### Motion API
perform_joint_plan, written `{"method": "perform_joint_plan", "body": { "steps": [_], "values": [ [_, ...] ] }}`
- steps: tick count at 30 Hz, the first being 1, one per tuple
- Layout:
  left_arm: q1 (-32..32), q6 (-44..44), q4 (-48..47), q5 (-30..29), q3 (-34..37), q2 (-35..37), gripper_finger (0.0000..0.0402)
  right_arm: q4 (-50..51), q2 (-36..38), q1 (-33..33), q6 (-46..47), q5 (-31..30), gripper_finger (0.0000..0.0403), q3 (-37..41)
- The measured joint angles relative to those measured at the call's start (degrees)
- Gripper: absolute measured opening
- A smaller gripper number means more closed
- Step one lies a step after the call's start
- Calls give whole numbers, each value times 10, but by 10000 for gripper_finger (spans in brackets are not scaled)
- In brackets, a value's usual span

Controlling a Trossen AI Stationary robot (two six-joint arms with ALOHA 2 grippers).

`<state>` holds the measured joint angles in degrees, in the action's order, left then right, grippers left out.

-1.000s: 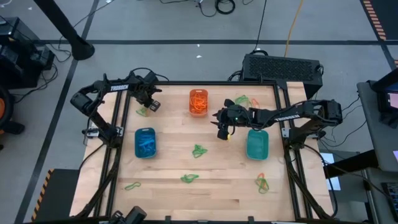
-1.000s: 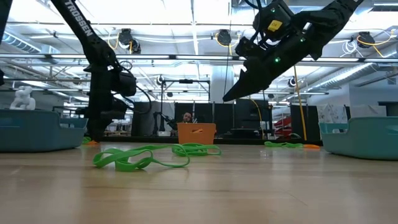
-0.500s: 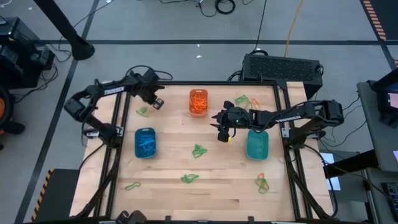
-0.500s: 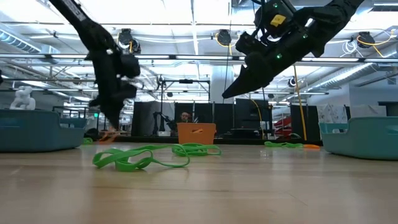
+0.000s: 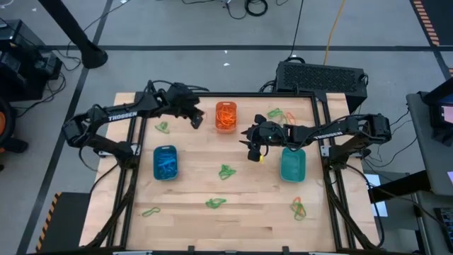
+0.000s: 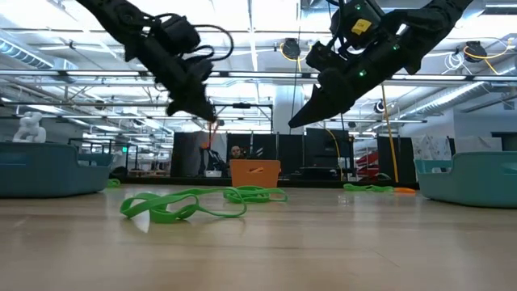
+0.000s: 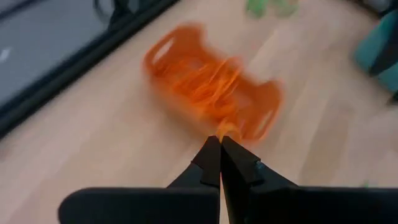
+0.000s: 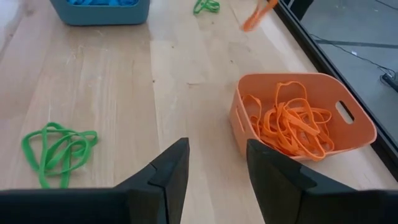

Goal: Sort rubber bands into baskets
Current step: Put the orange rubber band into the orange bin

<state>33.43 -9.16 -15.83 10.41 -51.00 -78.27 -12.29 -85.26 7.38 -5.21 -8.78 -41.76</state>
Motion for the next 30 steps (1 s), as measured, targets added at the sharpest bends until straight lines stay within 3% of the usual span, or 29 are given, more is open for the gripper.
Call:
{"method": "perform_joint_plan", "body": {
  "steps": [7, 12, 23, 30],
  "values": [
    [-41, -18, 155, -1, 0, -61, 0, 29, 22, 0, -14, -8, 153, 0],
    [-43, -26, 234, -1, -13, -122, 0, 90, 60, 0, -17, -93, 153, 0],
    [-43, -23, 241, -2, -87, -233, 0, 292, 126, 12, 20, -245, 153, 0],
    [-42, -21, 239, -2, -95, -242, 0, 363, 127, 36, 49, -269, 153, 0]
  ]
}}
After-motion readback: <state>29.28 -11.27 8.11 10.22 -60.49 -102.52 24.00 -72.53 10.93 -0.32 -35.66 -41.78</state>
